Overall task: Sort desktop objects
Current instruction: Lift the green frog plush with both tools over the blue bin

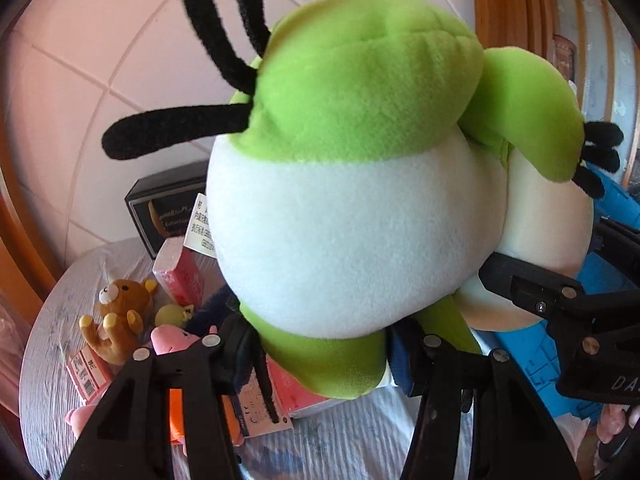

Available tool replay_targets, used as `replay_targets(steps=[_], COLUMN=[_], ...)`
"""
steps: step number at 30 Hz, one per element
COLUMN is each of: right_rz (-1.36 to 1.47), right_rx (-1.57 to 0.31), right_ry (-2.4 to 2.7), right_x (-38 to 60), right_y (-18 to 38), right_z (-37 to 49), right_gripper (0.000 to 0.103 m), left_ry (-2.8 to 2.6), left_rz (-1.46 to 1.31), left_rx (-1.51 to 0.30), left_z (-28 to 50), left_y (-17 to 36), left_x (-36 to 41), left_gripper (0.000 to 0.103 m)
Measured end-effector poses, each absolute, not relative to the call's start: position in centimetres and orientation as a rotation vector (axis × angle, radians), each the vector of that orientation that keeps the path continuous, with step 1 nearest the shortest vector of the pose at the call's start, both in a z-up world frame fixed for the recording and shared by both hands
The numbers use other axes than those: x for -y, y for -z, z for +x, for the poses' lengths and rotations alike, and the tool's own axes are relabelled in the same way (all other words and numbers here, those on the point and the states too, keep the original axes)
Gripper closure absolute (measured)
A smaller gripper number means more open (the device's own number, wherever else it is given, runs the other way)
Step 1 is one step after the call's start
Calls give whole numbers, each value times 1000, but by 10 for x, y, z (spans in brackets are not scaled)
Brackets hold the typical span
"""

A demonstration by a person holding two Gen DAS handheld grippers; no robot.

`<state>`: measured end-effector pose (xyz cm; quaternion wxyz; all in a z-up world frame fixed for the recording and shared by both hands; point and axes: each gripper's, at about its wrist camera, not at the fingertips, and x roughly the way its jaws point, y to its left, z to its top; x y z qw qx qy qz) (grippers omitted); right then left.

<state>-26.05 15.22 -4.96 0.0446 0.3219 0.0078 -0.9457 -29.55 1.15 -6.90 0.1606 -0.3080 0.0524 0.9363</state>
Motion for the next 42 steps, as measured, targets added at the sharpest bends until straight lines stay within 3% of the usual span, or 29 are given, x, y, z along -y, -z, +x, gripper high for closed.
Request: replay_targets(steps=[15, 30, 39, 42], right_rz=[833, 937, 1004, 1010], right_rx=[4, 132, 222, 198], right_ry=[3288, 3365, 3351, 3370], right_x=[-278, -405, -447, -444], right_y=[-58, -60, -43, -42], right_z=[-147, -122, -150, -149], right_gripper=[26, 25, 2, 0], left_ry=[-2417, -2340, -2328, -2336], left_rz=[-583, -685, -858, -849], left_rx=[-200, -291, -339, -334], left_z=[-246, -267, -287, -286], left_y=[-38, -35, -10, -15], left_x=[-176, -306, -325, -320], left_gripper=[50, 46, 44, 44])
